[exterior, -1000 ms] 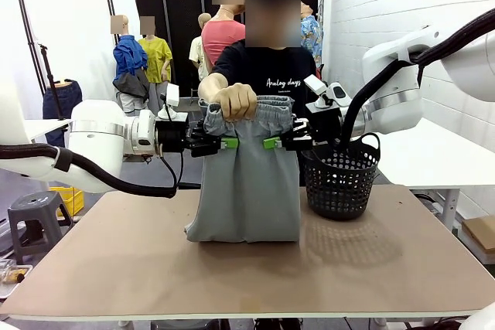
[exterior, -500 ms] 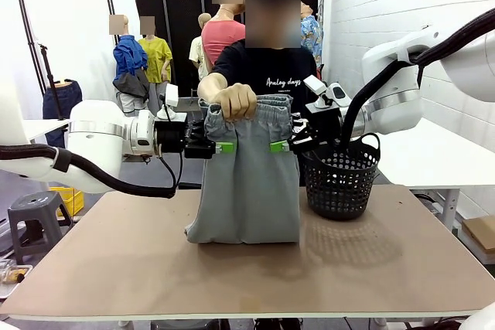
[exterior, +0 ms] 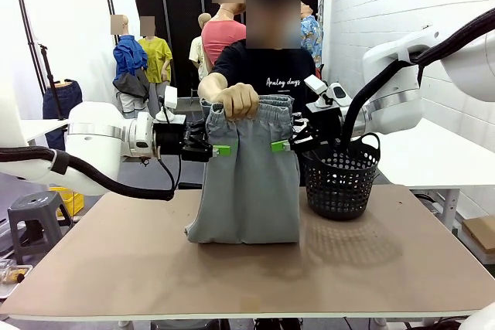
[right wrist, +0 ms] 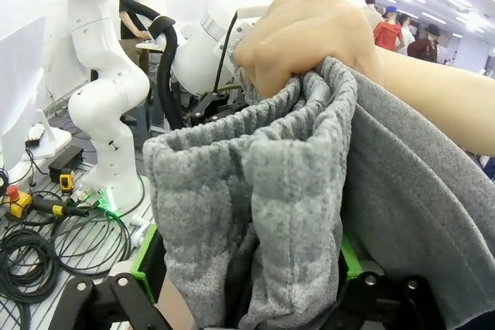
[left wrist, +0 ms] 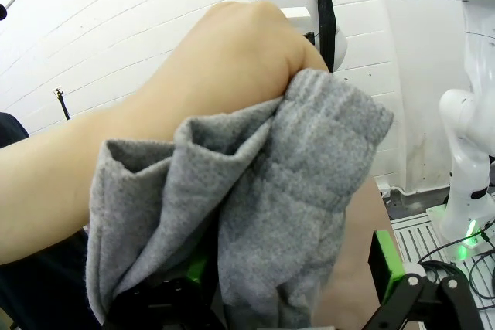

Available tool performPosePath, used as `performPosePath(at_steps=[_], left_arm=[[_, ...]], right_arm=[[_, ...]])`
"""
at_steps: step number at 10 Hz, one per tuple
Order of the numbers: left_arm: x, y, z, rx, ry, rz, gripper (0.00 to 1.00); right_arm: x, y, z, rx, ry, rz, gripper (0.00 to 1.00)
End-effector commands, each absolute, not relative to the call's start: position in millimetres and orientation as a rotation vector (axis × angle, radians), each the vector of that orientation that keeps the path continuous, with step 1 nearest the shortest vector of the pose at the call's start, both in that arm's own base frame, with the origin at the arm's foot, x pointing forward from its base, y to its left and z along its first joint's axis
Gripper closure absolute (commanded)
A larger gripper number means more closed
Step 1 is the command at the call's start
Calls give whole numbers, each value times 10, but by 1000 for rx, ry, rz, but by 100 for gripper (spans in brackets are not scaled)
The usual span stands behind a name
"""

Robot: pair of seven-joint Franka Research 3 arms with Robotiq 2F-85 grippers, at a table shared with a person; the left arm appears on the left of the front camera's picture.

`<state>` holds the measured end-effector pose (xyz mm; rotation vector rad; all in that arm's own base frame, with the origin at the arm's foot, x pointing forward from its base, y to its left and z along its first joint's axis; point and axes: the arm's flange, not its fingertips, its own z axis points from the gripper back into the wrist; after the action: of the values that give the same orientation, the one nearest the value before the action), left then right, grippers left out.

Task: Fold the training pants.
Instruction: Release the ends of the Training pants and then grab the overlapped ends.

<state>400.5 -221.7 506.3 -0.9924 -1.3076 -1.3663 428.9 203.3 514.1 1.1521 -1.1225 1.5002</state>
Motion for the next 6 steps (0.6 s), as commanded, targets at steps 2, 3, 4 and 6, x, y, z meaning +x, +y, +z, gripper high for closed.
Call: performPosePath(at_steps=[2,3,4,6], left_arm=[[3925,-2093,5073,-931,-1318,-1320,0],[3902,-2078,5062,-920,-1322,-1314,0],[3892,-2056,5058,-889,-1330,-1296,0],[3883,-2042,5055,-801,-1364,-1240,0]], right_arm=[[4245,1954,5136,1103,-1141,1440,0],[4215,1918,5118,1093,-1151,1431,0],[4197,1888,5110,1061,-1190,1420,0],[4175,1843,5128,1011,-1253,1385,0]])
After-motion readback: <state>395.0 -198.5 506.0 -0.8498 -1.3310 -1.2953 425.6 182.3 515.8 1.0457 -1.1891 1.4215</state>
